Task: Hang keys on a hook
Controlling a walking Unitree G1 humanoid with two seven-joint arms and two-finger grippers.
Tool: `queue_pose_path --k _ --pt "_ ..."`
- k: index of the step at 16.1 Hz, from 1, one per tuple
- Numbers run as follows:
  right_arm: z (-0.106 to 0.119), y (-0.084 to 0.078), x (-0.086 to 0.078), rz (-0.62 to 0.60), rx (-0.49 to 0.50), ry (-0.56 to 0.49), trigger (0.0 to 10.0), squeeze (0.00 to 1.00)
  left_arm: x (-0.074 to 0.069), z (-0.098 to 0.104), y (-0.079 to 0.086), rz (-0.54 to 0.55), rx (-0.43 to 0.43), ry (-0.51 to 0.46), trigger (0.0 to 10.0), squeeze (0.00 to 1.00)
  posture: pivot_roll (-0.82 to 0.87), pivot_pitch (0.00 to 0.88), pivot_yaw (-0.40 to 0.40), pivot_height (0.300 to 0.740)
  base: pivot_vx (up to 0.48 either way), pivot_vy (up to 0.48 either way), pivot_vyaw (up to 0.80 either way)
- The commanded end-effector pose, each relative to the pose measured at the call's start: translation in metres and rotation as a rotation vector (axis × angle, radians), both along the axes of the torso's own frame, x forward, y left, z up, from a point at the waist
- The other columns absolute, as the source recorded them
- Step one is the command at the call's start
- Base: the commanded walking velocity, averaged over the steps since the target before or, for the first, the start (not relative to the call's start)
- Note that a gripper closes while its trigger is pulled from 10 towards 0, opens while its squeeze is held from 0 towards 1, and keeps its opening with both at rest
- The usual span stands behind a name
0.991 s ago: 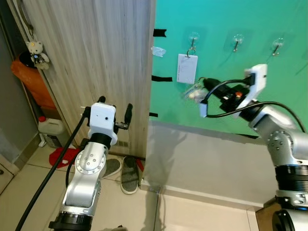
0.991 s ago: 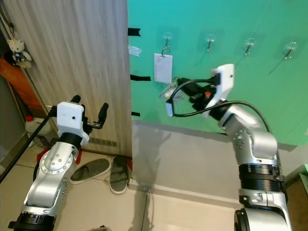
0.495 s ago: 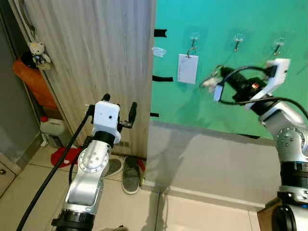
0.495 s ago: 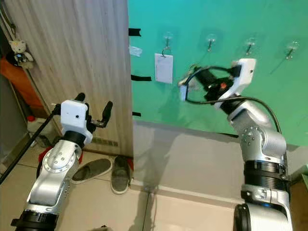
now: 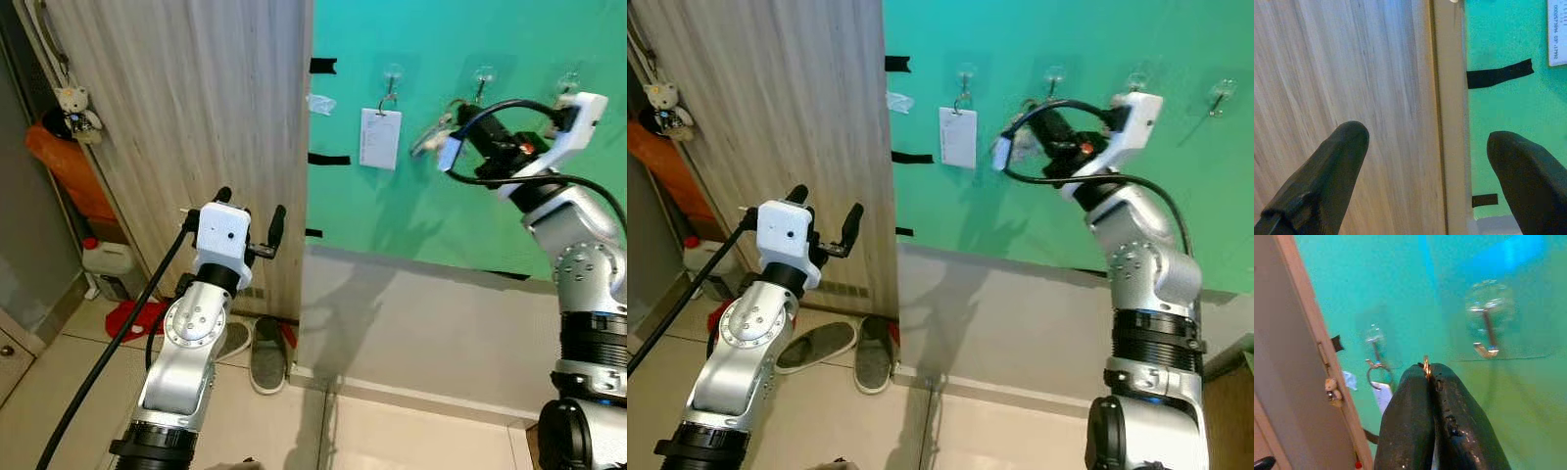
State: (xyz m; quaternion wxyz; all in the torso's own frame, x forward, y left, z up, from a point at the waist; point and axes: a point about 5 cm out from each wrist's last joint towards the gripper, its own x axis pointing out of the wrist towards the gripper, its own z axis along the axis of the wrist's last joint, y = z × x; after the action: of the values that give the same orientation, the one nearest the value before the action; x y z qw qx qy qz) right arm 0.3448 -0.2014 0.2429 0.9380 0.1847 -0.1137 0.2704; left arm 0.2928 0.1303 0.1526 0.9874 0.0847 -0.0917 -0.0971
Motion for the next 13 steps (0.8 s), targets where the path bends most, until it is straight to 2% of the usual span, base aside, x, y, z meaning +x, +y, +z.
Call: queue_pose_path --k 1,4,13 --pt "0.006 -0.001 -0.001 -0.009 0.004 -0.026 0.0 0.0 0.001 0.0 -0.003 -0.016 0.004 -0.004 10.0 0.0 0.04 0.0 -0.013 0.74 0.0 0.0 0.0" --pt "0.011 -0.008 0.002 -0.051 0.03 -0.039 0.0 0.0 0.001 0.0 -0.003 -0.017 0.004 -0.003 10.0 0.0 0.04 0.0 -0.014 0.74 0.0 0.0 0.0" --pt "0.006 -0.021 -0.002 -0.031 0.175 0.009 0.0 0.0 0.002 0.0 -0.005 -0.035 0.012 -0.007 10.0 0.0 0.03 0.0 -0.004 0.74 0.0 0.0 0.0"
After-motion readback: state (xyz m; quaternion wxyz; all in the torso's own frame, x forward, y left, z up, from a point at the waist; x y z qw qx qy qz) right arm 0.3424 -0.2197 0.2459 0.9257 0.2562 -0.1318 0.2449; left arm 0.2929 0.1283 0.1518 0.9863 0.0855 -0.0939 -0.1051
